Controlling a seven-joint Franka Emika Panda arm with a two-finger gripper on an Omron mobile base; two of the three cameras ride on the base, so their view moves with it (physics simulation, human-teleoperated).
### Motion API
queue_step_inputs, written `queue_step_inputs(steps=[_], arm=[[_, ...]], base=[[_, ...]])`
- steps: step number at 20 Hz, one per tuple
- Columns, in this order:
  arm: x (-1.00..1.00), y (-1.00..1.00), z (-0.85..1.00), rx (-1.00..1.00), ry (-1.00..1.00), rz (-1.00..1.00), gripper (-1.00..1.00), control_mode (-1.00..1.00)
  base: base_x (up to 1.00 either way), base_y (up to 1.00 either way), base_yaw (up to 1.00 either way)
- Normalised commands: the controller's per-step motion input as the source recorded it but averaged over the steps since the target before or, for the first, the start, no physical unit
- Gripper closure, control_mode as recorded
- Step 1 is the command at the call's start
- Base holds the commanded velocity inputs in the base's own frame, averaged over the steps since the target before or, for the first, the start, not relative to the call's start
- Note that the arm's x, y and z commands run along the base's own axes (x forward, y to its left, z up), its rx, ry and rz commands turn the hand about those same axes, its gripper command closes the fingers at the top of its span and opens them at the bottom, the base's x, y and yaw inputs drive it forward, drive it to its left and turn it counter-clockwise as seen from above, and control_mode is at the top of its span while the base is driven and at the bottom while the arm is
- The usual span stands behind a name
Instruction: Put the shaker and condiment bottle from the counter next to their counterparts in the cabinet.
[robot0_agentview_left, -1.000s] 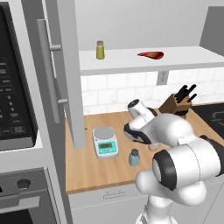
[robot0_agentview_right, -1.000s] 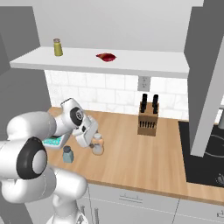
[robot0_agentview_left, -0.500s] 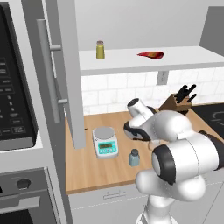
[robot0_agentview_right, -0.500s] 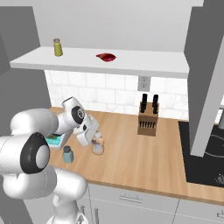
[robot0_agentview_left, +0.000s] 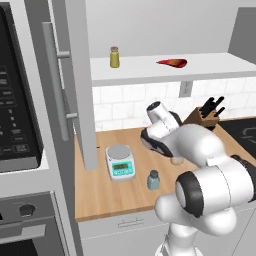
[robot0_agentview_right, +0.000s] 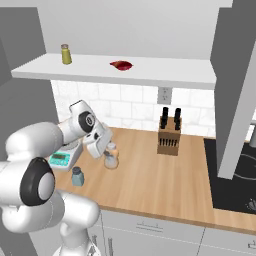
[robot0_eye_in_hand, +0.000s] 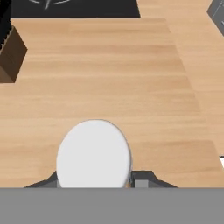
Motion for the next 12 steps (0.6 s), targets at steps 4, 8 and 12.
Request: queue_step_inputs(steps=[4,8,12], arm=[[0.0,0.0,0.53,0.0,-0.04,0.06,1.0,-1.0],[0.0,0.0,0.52,0.0,-0.03,0.07,1.0,-1.0],[0.0,0.0,0.46,-0.02,-0.02,0.05,1.0,-1.0]], base=[[0.0,0.0,0.0],[0.0,0.0,0.0],[0.0,0.0,0.0]])
